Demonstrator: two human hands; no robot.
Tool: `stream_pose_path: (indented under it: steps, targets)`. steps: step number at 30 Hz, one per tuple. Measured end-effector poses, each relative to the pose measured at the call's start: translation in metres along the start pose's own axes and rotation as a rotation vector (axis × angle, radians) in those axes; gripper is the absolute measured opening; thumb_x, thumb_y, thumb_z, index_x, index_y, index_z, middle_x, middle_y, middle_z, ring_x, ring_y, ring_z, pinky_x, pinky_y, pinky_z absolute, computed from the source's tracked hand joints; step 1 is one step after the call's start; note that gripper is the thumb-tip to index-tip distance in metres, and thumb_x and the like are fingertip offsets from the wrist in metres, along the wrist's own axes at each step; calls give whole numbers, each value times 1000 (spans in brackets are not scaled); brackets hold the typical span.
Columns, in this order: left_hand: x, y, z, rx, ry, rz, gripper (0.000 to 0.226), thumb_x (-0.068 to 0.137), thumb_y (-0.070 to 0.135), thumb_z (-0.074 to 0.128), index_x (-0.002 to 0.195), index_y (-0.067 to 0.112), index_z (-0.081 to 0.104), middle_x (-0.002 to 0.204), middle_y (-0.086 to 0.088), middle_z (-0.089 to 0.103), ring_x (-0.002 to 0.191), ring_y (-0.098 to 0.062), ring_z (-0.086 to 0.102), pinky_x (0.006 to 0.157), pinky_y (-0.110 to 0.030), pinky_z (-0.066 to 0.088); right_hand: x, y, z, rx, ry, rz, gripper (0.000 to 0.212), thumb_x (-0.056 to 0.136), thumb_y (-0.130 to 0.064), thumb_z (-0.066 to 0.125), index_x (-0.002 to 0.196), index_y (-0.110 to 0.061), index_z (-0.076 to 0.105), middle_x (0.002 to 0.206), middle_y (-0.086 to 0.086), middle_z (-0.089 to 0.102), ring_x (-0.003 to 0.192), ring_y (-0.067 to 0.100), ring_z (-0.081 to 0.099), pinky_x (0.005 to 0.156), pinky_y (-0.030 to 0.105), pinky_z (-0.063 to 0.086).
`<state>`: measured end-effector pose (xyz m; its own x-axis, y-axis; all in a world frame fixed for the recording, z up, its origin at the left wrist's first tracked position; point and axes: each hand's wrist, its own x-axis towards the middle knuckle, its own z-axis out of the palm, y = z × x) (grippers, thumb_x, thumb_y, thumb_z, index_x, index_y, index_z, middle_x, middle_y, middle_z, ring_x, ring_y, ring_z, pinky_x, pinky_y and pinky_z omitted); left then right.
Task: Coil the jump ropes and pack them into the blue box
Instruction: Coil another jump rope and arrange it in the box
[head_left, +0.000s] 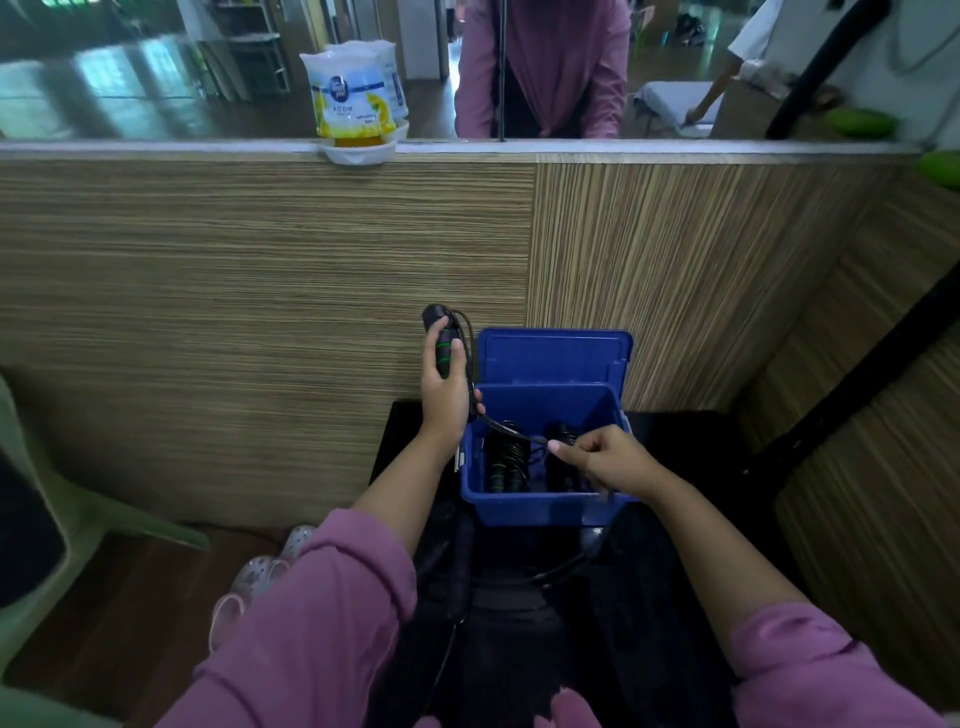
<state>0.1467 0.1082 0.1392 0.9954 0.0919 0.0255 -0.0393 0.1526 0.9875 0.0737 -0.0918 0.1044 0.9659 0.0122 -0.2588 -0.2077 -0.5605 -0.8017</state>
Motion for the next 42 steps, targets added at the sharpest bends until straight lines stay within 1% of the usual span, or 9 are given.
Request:
stream_pose_path:
  steps: [5,8,11,20,25,29,36,39,42]
  targets:
    - [1,-5,-1,238,-83,146,31,101,34,45,126,52,45,99,-7,62,56,-23,49,49,-32,48,-6,6,-4,23,2,73,56,80,-50,69,48,-20,33,38,-4,39,42,18,48,54,27,40]
    - [1,-7,-2,450,-134,260,32,100,37,45,126,57,42,109,13,56,76,-3,55,71,-30,50,-6,0,-7,-113,135,7,52,81,-49,68,53,-14,41,48,-5,40,50,11,42,54,27,34]
    - [4,-11,-8,545,-146,256,33,99,42,43,126,61,40,118,3,56,98,-14,57,87,-38,50,-8,-6,-10,-181,204,-102,40,85,-46,65,66,-12,56,60,-2,55,60,12,52,59,27,40]
    - [18,2,-27,876,-248,391,35,99,47,38,132,60,35,99,-7,43,72,-18,50,70,-29,44,-17,11,-4,-16,-95,87,43,90,-46,58,68,-11,46,54,6,52,56,22,67,54,25,46]
    - [12,0,-37,1190,-439,434,38,98,53,31,135,62,32,113,-7,40,79,-34,59,78,-39,53,-26,-33,-32,-302,95,-153,32,90,-37,60,70,-13,61,61,-5,54,59,7,51,59,22,39]
    - [1,1,-28,1432,-658,551,42,97,56,15,135,70,2,116,-13,41,84,-36,59,80,-44,52,-31,-64,-44,-416,170,-404,23,93,-31,56,74,-19,56,64,-5,52,60,10,50,60,24,42]
    - [-17,-3,-20,1382,-798,654,65,98,45,11,153,11,10,111,-8,55,88,-27,58,79,-43,47,-25,-68,-51,-492,214,-523,19,96,-31,52,91,-14,60,82,-2,49,71,8,48,69,28,41]
    - [-25,-2,-23,1353,-848,709,67,97,45,17,151,4,15,122,-13,58,100,-29,59,86,-42,46,-14,-62,-55,-421,151,-476,17,95,-29,52,91,-16,61,82,-2,50,72,5,48,71,24,37]
    - [-36,1,-20,1301,-900,797,71,98,51,22,152,8,6,101,-10,65,85,-25,61,75,-44,50,0,-51,-59,-340,42,-407,15,95,-29,54,90,-17,63,83,-3,53,77,14,53,78,29,43]
